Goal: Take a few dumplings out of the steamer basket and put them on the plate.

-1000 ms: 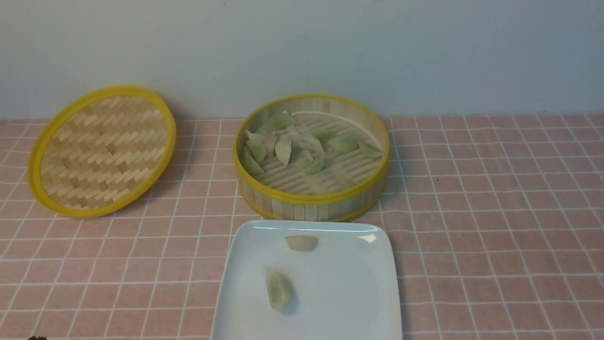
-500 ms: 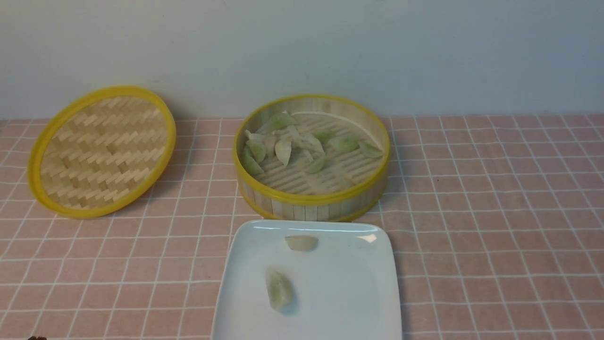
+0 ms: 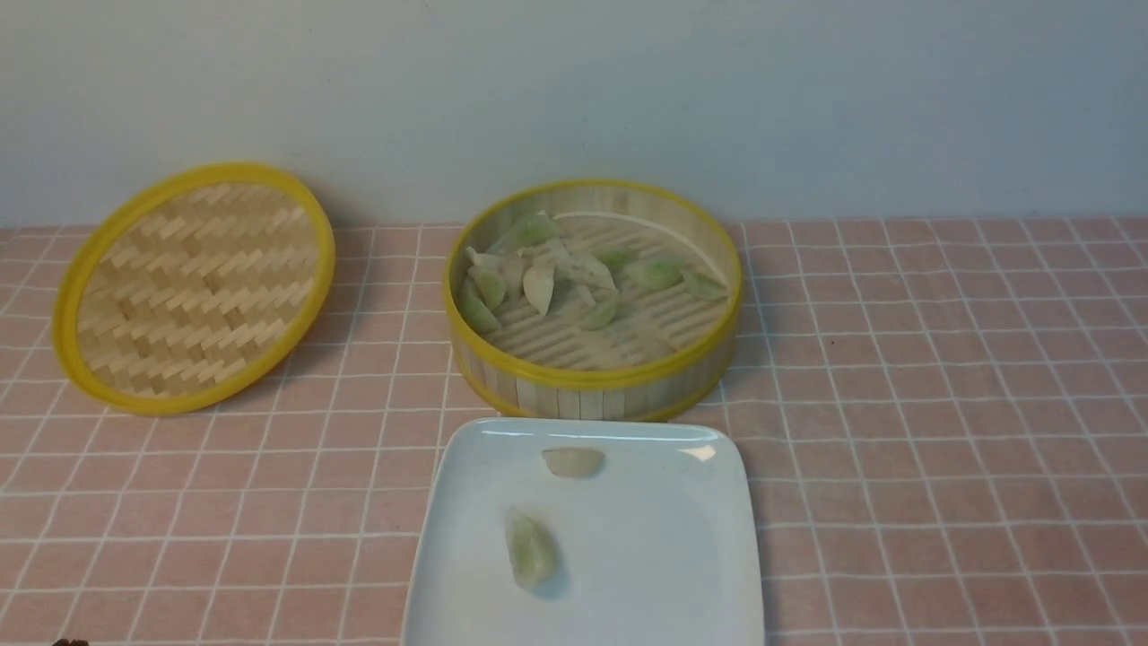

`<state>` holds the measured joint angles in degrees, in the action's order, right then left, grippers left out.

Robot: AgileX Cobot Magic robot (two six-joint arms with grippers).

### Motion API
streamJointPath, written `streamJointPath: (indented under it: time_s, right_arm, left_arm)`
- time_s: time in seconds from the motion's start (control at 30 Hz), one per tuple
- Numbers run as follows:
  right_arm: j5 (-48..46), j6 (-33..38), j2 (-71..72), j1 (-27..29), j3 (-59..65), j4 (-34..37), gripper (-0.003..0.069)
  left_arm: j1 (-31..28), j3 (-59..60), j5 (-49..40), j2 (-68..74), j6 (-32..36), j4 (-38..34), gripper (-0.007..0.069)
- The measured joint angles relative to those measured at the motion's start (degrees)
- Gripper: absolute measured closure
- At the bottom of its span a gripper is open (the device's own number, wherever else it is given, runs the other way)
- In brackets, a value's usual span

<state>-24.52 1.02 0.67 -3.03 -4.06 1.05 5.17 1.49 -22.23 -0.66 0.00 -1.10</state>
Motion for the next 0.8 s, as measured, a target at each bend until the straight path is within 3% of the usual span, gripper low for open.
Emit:
streamJointPath:
  time_s: [0.1, 0.8]
  right_arm:
    - [-0.91, -0.01, 0.00, 1.27, 4.72, 0.00, 0.0673]
    - [1.84, 0.13, -0.01, 1.40, 5.20, 0.00, 0.0673]
  left_arm:
    - [0.00, 0.00, 0.00, 0.00, 0.00, 0.00, 0.0631]
    - [0.00, 0.01, 0.11, -0.07, -0.44, 0.00, 0.0631]
